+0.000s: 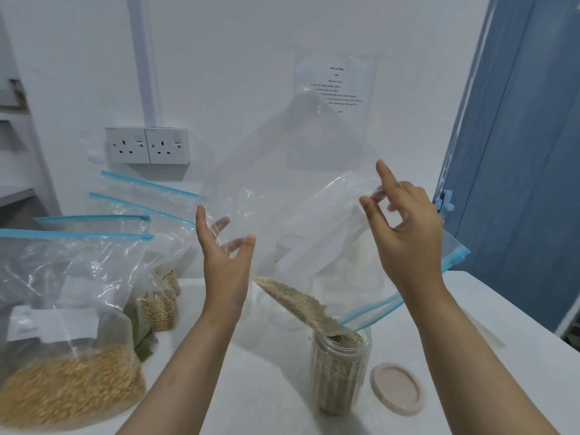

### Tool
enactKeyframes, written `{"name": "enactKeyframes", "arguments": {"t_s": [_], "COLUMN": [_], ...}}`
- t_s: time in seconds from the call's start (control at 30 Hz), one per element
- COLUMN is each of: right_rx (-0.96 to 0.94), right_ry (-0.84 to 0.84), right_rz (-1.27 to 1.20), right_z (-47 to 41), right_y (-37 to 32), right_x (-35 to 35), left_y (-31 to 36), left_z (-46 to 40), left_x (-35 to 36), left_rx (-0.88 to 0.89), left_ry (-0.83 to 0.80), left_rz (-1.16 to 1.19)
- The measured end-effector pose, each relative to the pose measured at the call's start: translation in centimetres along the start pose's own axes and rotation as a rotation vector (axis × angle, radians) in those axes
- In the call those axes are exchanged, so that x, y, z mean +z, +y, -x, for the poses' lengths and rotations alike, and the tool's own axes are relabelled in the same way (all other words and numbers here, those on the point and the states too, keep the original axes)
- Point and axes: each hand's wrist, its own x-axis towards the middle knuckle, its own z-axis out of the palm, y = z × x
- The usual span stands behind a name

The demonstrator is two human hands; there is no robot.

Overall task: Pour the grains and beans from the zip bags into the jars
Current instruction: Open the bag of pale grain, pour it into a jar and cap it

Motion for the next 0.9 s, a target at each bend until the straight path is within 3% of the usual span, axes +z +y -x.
{"name": "enactKeyframes", "arguments": {"t_s": [0.9], "right_rx": [0.042], "right_ry": [-0.024], "right_rz": [0.012], "right_z": [-0.34], "right_y": [-0.24], "right_x": [-0.55], "left_y": [0.02], "left_z": [0.03], "left_x": [-0.26], "left_rx": [0.012], "left_ry": [-0.011], "left_rz": [0.005]}}
